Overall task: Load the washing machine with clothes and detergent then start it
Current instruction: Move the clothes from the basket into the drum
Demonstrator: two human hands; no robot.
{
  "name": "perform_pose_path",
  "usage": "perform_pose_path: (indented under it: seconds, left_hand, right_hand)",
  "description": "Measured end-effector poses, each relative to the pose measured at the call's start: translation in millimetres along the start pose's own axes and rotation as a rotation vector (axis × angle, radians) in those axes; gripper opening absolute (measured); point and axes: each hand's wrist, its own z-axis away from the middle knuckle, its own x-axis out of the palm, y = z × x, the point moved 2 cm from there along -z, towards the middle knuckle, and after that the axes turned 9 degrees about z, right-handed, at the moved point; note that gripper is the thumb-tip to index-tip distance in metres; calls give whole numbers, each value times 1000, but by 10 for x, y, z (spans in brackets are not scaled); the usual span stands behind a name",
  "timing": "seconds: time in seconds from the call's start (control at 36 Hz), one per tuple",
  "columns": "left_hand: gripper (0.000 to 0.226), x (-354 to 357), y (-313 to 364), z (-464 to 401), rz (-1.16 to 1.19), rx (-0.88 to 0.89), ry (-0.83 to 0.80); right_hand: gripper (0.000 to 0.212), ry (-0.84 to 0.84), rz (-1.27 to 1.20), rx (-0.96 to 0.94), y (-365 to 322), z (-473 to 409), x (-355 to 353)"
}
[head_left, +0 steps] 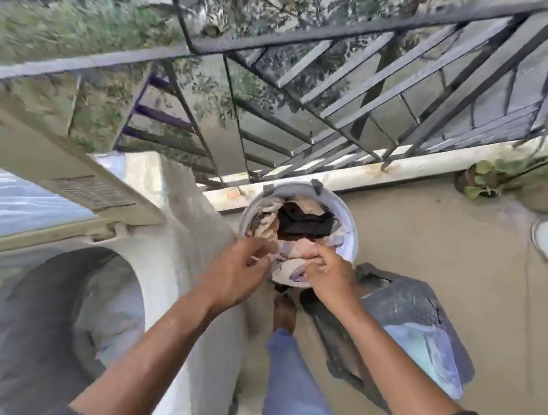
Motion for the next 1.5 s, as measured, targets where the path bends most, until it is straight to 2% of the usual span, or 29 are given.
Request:
perform_pose_path:
  seconds: [0.14,0.22,0.31,0.42,0.61,0.67,0.72,0.81,0.86,1.03,1.14,1.19,1.31,1.39,1.5]
  left_hand:
    - [23,469,-244,-689,-39,-173,-24]
    - [35,690,-466,-1026,-55,-236,-32]
    - [21,854,-708,-1317,-87,-318,-61]
    - [30,1006,-980,-1628,-126,-379,-41]
    - [33,1192,-1351,-1848,-39,-448,3]
    - [32,1246,-1447,-1869,3,-464,14]
    - [31,1282,-1520,-1878,34,-466,29]
    - [31,1307,-1564,-1857,88,-481,44]
    - [30,1294,-1525,-1824,119,-494,53]
    - [13,1162,-1256,-1682,194,-526,72]
    - [19,965,-924,-1492,242,-499,89]
    - [7,856,-801,-1372,242,-482,111]
    - [19,619,-511,-1083,248,-441,106]
    - [48,461,-322,-845,246,-372,125]
    - [62,295,-119,-478,227,-235,124]
  right_hand:
    - [36,-97,135,59,550,-766,227]
    - [35,-143,277,49,821,-1212,406]
    - [32,-195,397,17,1075,-1631,601]
    - [37,-254,519,-46,1333,-2115,856]
    - [60,-208,700,-116,1551,-2714,1292]
    - [60,-226,743,-84,1579,-2830,1414]
    - [51,-188,749,-57,1608,-2912,1505]
    - [26,-84,651,11,1620,-2956,1560]
    - [19,-48,582,65,1595,-2921,1536]
    - [19,39,386,75,1258,-2458,1193]
    - [18,116,229,21,860,-1927,830]
    - [19,149,132,-24,604,-1622,636]
    - [25,209,-55,-83,53,-1001,256]
    - [24,211,-202,-90,-375,-559,-62]
    - [27,227,-341,-155,-975,23,-529]
